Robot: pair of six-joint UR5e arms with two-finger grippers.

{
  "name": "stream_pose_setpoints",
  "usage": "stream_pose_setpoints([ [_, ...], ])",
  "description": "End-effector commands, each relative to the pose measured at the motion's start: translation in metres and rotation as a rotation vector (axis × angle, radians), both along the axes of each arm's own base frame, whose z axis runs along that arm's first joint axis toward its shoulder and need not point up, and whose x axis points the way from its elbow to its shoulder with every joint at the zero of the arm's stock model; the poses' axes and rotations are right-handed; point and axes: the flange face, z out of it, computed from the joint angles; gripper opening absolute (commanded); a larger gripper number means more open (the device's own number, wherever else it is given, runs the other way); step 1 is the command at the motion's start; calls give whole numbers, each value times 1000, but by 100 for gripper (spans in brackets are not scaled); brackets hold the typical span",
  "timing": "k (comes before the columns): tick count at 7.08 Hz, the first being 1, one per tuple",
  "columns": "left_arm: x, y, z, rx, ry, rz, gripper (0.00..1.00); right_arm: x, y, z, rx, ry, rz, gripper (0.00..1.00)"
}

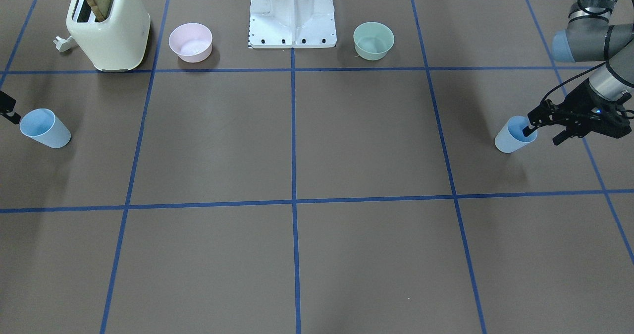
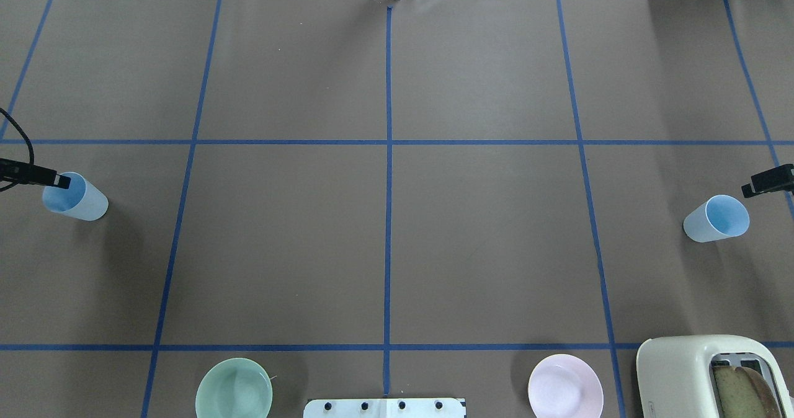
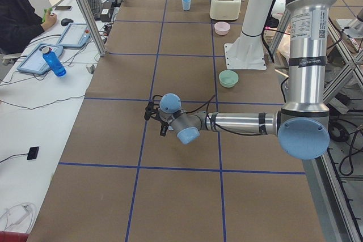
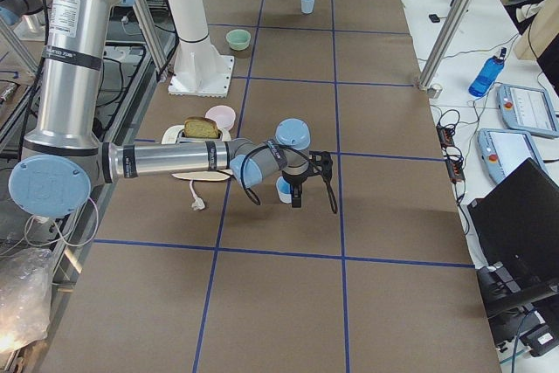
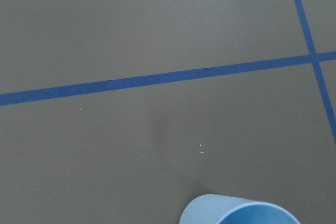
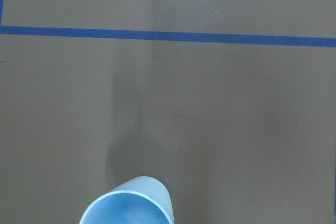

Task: Stack blue cups with both arms
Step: 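Lower the left gripper onto its light-blue cup while the right gripper descends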

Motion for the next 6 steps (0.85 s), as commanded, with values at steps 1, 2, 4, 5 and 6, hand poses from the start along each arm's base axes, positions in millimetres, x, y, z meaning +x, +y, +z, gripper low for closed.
stream_pose_setpoints([
  [1,4,1,0,3,-5,2,80,-1,-1,-1,2,-1,0,100],
  [2,8,2,0,3,-6,9,78,-1,-2,-1,2,-1,0,100],
  [4,11,3,0,5,-10,12,70,-1,-2,-1,2,-1,0,100],
  [5,12,4,-1,8,-8,13,68,-1,-2,-1,2,-1,0,100],
  [6,12,4,-1,8,-8,13,56,-1,-2,-1,2,-1,0,100],
])
